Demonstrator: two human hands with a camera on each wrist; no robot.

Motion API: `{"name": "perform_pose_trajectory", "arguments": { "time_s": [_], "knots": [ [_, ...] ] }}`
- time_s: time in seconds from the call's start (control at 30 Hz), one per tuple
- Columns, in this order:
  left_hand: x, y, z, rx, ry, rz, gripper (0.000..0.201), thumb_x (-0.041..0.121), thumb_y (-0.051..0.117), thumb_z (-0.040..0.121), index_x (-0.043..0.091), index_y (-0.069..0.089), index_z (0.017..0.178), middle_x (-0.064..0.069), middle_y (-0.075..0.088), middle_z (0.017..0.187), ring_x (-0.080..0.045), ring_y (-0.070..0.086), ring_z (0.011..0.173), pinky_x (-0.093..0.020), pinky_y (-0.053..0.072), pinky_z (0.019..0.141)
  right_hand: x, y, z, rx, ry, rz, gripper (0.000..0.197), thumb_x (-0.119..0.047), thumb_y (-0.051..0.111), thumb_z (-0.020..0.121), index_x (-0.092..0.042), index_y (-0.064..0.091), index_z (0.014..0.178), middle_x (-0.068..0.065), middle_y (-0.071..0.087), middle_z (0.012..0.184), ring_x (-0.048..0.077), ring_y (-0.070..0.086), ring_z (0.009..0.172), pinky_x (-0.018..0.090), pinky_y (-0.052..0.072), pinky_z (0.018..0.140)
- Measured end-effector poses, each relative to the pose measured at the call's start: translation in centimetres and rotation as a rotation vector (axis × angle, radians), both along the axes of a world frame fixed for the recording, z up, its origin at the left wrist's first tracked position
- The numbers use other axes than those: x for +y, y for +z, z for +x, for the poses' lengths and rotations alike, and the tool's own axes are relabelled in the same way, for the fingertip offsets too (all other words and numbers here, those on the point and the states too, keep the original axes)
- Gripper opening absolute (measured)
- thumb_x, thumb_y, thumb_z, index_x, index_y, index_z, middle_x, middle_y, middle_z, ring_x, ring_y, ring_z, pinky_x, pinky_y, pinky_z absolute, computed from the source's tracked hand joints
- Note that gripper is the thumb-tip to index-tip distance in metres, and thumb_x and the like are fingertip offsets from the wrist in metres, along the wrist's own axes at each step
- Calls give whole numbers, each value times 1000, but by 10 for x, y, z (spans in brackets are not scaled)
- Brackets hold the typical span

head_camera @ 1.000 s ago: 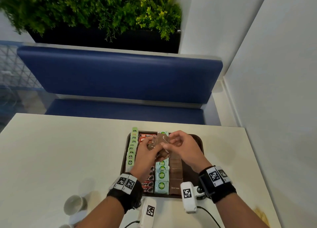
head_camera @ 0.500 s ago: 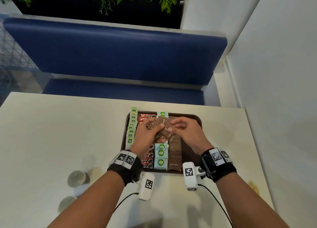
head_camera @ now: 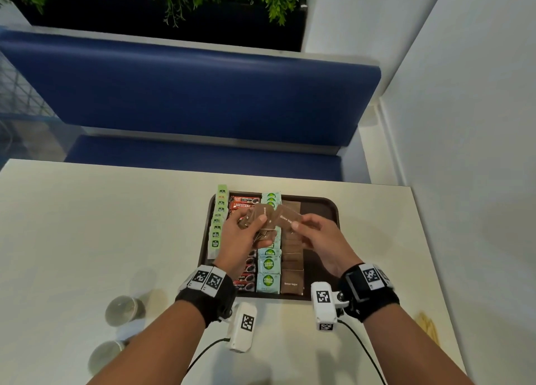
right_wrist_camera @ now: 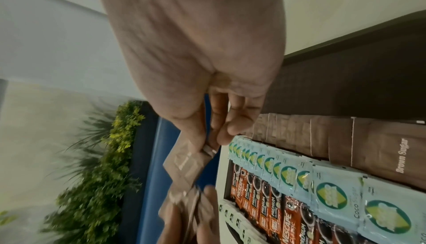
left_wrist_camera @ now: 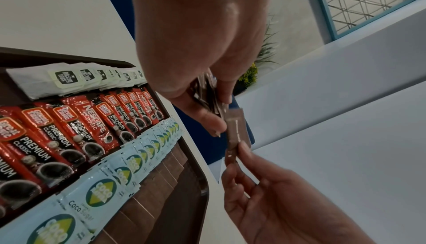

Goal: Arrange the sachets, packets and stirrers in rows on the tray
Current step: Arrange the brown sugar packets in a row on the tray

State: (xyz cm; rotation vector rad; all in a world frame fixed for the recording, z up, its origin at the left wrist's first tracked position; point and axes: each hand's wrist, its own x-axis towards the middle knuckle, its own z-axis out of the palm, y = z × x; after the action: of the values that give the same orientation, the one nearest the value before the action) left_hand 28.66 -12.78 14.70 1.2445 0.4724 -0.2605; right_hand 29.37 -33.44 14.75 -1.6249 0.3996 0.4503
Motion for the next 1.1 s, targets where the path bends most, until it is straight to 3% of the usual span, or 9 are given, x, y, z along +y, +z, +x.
{"name": "perform_pose_trajectory", "arguments": {
  "time_s": [0.13, 0.23, 0.3, 0.47, 0.77, 0.93, 1.1],
  "knots": [
    [9, -11, 4, 40, 53, 38, 29, 12, 75, 100, 12, 67, 128, -15, 79, 116, -34, 82, 93, -40, 68, 67, -23, -35, 33, 10, -196, -138, 12, -17, 68, 101, -13, 71, 112, 4, 75, 100, 14, 65, 84, 26, 51, 71],
    [18, -15, 7, 58, 65, 54, 26, 12, 75, 100, 12, 68, 125, -14, 81, 111, -37, 81, 94, -46, 69, 73, -34, -69, 66, -5, -233, -316, 10, -17, 70, 99, -14, 70, 108, 6, 74, 106, 28, 69, 101, 39, 55, 88],
    [23, -18, 9, 66, 68, 41, 29, 13, 74, 100, 11, 66, 128, -14, 82, 108, -39, 81, 94, -46, 69, 75, -35, -88, 85, -29, -199, -392, 10, -15, 71, 98, -12, 71, 107, 5, 73, 106, 28, 68, 104, 39, 53, 94],
    [28, -26, 19, 93, 67, 57, 31, 16, 75, 99, 15, 65, 128, -10, 83, 108, -36, 82, 93, -38, 69, 70, -25, -111, 118, -51, -91, -499, 11, -16, 71, 98, -12, 70, 108, 1, 72, 105, 20, 65, 98, 27, 43, 87],
    [18, -22, 31, 103, 67, 9, 20, 10, 73, 100, 19, 67, 117, -7, 84, 99, -32, 82, 84, -36, 67, 65, -18, -132, 131, -33, -38, -578, 10, -13, 70, 99, -10, 69, 108, 2, 70, 104, 18, 62, 95, 23, 41, 82],
    [18, -24, 36, 124, 71, 15, 27, 13, 76, 98, 19, 66, 122, -9, 83, 105, -36, 82, 91, -38, 69, 67, -14, -132, 134, -48, -49, -574, 12, -14, 70, 100, -8, 69, 110, 0, 68, 100, 16, 62, 90, 4, 33, 61],
    [18, -24, 37, 125, 60, 9, 26, 13, 74, 99, 19, 66, 123, -8, 83, 104, -36, 82, 91, -36, 68, 66, -9, -133, 133, -42, -61, -585, 9, -12, 68, 101, -8, 68, 109, 3, 70, 102, 17, 63, 88, 7, 35, 59]
  ]
}}
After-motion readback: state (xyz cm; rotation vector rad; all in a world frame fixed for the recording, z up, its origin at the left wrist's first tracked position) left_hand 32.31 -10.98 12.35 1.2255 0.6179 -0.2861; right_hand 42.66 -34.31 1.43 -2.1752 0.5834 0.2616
